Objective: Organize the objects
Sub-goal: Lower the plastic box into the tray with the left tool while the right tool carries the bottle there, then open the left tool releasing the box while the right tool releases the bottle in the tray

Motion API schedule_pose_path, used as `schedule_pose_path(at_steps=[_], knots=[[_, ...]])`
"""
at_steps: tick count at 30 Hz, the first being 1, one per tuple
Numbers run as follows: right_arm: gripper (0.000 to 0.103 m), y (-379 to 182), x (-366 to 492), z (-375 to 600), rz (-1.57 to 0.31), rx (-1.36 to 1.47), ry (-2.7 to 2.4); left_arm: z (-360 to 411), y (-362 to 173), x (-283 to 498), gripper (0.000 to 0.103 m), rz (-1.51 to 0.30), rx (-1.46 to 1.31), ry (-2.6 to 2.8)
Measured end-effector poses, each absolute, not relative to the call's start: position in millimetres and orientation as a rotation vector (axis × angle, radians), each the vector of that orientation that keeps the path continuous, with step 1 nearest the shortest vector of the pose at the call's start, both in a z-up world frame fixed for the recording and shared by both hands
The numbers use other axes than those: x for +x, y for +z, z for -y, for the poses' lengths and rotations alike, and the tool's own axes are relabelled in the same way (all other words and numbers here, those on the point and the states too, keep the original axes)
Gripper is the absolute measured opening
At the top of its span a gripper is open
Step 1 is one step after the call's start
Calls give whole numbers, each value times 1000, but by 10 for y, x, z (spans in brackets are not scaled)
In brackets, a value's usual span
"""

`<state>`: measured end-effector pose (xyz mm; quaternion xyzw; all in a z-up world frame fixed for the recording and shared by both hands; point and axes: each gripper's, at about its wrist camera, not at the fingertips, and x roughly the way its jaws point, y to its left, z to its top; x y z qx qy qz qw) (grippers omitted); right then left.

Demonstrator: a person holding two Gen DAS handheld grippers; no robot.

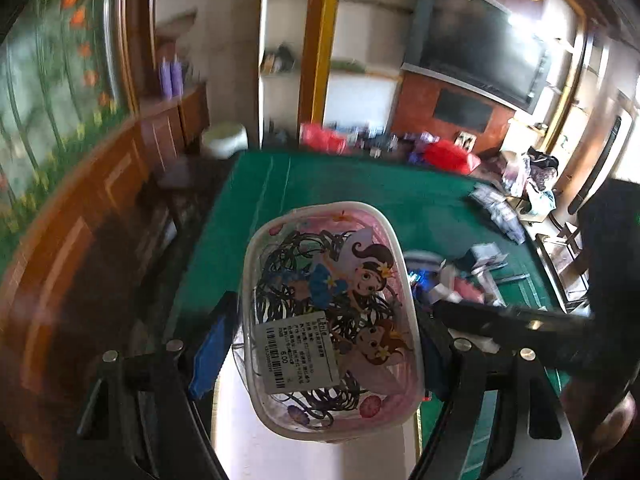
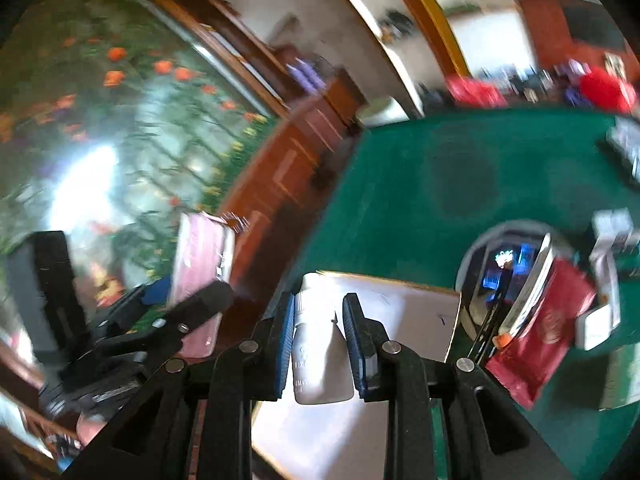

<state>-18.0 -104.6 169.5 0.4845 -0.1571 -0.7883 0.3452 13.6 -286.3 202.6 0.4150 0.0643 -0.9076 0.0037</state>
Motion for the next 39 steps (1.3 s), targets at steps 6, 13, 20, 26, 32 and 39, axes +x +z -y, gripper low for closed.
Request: schedule_pose_path(at_steps=[6, 13, 20, 26, 32, 39], knots=[[27, 710, -376, 1232, 347, 1417, -2123, 2984, 890, -200, 77, -362, 1491, -2740], [27, 426, -535, 1237, 354, 1439, -2155, 2988, 448, -402, 78, -420, 1513, -2687], [32, 480, -534, 1284, 278, 1358, -2265, 3032, 304, -451, 79, -537, 1572, -2616], [58, 590, -472, 1148, 339, 1314, -2242, 3161, 364, -427, 83, -742, 1534, -2648], [60, 946, -104, 756, 321, 1176, -2338, 3124, 672, -272, 84, -821, 1428, -2717], [73, 1122, 533, -118, 327, 1096, -2521, 2355, 1444, 160, 97, -652, 1131, -2935]])
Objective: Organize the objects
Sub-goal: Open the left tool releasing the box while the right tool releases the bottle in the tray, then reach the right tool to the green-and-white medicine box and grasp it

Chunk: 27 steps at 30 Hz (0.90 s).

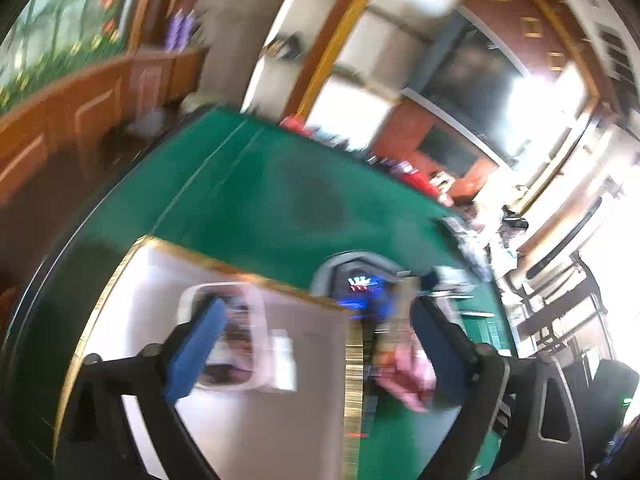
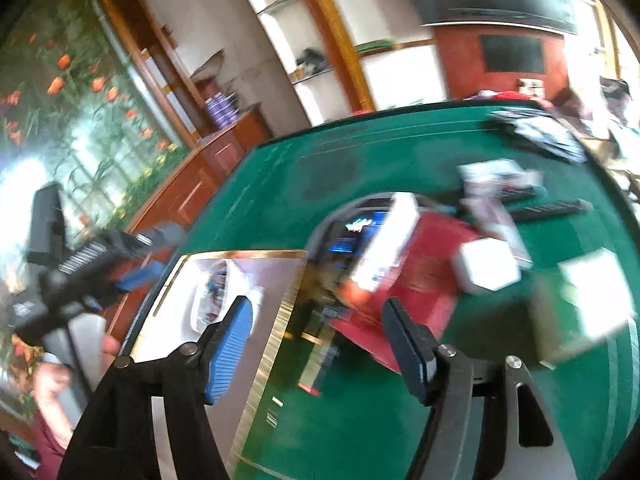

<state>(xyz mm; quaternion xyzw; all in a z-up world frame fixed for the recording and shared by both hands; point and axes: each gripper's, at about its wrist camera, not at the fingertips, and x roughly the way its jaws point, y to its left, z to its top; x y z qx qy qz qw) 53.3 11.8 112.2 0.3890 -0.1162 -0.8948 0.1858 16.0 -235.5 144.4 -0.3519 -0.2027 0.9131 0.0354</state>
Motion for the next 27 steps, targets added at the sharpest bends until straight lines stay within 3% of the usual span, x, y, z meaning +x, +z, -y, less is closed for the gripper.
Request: schedule_pose_path(at_steps=[5, 10, 15, 27], knots=[[74, 1132, 890, -837, 298, 1143, -2635, 1434, 1597, 481, 100, 426, -977, 2702], [78, 1118, 1230, -1507, 272, 1135, -2774, 676, 1324, 764, 100, 249, -1017, 2585], [78, 1066, 1368, -2041, 423, 1138, -2802, 302, 915, 891, 100, 120, -1138, 2531], [78, 1056, 1457, -2329, 475, 1136, -2811, 193, 514, 796, 100, 171, -1301, 2504]])
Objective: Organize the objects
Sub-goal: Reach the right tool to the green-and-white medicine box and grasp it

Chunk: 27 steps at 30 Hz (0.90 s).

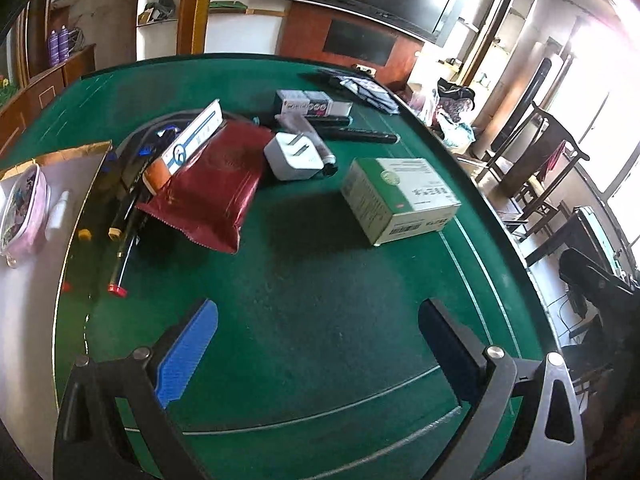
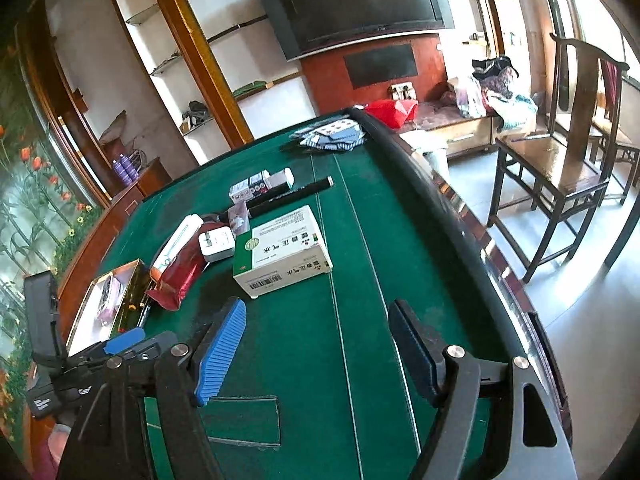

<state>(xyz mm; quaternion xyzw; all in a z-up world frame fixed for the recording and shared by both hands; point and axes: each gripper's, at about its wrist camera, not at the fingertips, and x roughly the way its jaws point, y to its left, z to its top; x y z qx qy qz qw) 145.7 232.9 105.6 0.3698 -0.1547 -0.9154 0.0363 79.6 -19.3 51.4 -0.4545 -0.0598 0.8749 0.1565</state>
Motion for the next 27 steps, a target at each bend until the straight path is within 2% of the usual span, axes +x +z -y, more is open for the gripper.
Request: schedule_pose_path(at_steps=[9, 12, 20, 27], knots=[[78, 927, 1221, -2320, 546, 1194, -2734, 254, 218, 584, 100, 210, -1393, 2521], [78, 937, 974, -2429, 589, 1218, -2740, 276, 209, 608, 100, 208, -1346, 2551], [78, 919, 18, -2475, 758, 1267, -2612, 13, 145, 624, 103, -56, -1365, 2609], [78, 688, -781, -2032, 613, 1465, -2501, 21, 125, 606, 102, -82, -1363, 2598]])
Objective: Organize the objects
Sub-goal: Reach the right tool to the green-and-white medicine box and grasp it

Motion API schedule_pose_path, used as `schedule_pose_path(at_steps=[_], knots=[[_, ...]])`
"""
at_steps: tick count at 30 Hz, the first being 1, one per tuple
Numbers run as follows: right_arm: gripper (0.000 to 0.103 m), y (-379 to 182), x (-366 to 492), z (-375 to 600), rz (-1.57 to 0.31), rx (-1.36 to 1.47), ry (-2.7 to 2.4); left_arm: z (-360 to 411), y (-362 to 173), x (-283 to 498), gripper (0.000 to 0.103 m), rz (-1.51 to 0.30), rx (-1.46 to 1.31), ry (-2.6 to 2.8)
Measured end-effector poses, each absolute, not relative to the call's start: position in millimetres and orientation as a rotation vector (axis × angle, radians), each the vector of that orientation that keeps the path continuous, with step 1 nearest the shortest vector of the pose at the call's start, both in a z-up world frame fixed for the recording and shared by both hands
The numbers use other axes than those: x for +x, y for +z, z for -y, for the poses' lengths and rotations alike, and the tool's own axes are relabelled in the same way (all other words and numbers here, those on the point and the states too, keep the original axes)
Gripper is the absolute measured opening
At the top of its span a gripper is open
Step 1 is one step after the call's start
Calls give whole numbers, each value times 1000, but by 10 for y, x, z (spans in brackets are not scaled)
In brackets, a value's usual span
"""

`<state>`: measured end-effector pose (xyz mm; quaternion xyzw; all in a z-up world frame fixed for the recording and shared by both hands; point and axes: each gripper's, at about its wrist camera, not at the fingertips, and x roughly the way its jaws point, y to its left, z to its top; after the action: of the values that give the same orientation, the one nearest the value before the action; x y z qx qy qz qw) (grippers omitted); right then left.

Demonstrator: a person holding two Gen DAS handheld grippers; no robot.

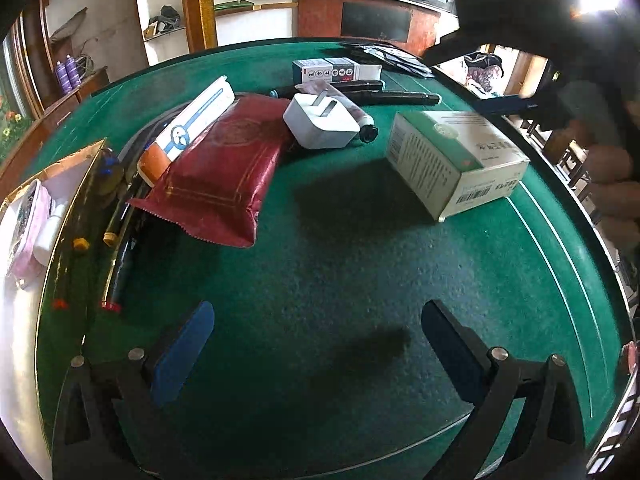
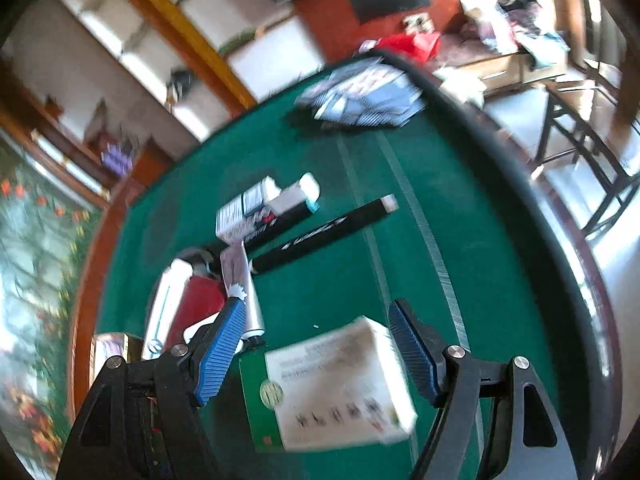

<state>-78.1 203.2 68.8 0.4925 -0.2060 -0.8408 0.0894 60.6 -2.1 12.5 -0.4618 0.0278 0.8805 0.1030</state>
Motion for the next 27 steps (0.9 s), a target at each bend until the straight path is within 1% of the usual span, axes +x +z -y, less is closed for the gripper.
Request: schedule_pose_path(at_steps=[4, 7, 10, 12, 15, 17, 19, 21, 23, 27], knots=[[78, 434, -814, -1921, 635, 1602, -2282, 100, 144, 567, 102, -21, -1338, 2576], [78, 339, -482, -1892, 592, 1645, -2156, 77, 138, 572, 102, -48, -1342, 2577], [78, 332, -17, -1873, 434, 1683, -2126, 54, 136, 575, 102, -67, -1346, 2580], [78, 448, 268, -1907, 302, 1658, -2227, 49, 134, 578, 102, -59, -1343, 2581], [78, 708, 535, -1987, 226, 1535, -2445, 43, 134, 592, 102, -58, -1343, 2581], [78, 862, 612, -2043, 292, 1424, -2543, 58, 146, 593, 102, -22, -1336, 2576], [79, 956, 691, -2146, 449, 1293, -2612, 95, 190, 585, 103, 56, -1340, 2541], [82, 953, 798, -2220, 615, 1184, -2602, 101, 278, 555, 103, 96, -1326, 2534], [82, 878, 838, -2235, 703, 1160, -2566, 50, 408, 485, 103, 66, -1299, 2575], [82, 713, 914, -2361, 763, 1193, -2531, -210, 467, 235, 103, -37, -1254, 2601]])
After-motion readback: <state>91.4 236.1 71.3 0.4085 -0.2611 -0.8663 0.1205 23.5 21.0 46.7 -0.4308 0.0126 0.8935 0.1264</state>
